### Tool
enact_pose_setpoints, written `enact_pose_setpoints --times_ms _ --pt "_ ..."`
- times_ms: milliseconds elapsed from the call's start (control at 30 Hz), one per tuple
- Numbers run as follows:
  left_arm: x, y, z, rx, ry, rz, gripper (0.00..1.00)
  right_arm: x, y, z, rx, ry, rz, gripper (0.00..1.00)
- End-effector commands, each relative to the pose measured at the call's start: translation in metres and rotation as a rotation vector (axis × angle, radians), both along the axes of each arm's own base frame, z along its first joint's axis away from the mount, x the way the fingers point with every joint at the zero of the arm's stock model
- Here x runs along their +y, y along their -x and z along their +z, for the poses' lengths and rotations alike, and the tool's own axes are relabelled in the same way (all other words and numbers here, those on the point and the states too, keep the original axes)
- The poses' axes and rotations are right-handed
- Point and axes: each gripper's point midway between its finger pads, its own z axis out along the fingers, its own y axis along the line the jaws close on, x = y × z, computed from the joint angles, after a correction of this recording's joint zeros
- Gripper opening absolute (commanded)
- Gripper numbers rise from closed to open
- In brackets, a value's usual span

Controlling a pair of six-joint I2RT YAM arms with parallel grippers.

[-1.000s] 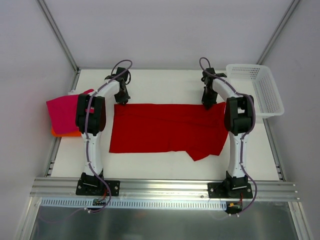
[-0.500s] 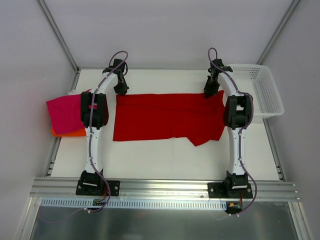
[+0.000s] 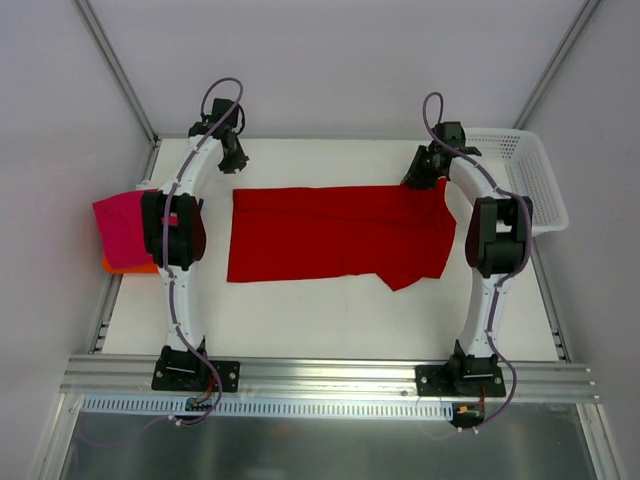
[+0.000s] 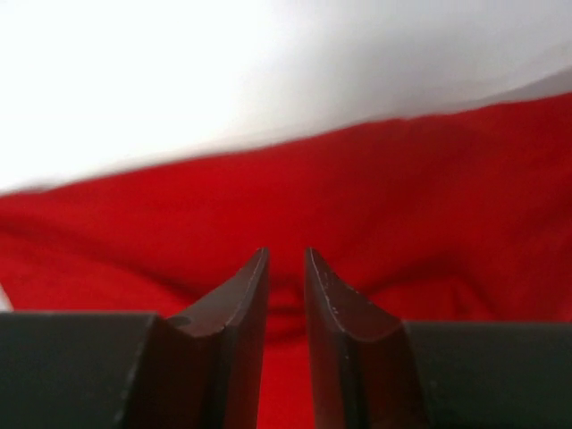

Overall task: Fold and stack the t-shirts
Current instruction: Fold the tshirt

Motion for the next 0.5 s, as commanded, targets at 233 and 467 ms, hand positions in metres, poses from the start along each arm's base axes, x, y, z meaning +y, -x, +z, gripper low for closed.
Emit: enact_pose_setpoints --times_ms 233,467 --pt "-0.019 0.027 0.01 0.008 0.049 -0.03 0.06 0.098 0.02 0.125 -0.325 -0.222 0.231 0.08" --pt "-0.075 0.017 -0.015 0.03 0.148 -0.168 0.0 0.147 0.011 0.064 -0.19 -0.252 0.268 0.01"
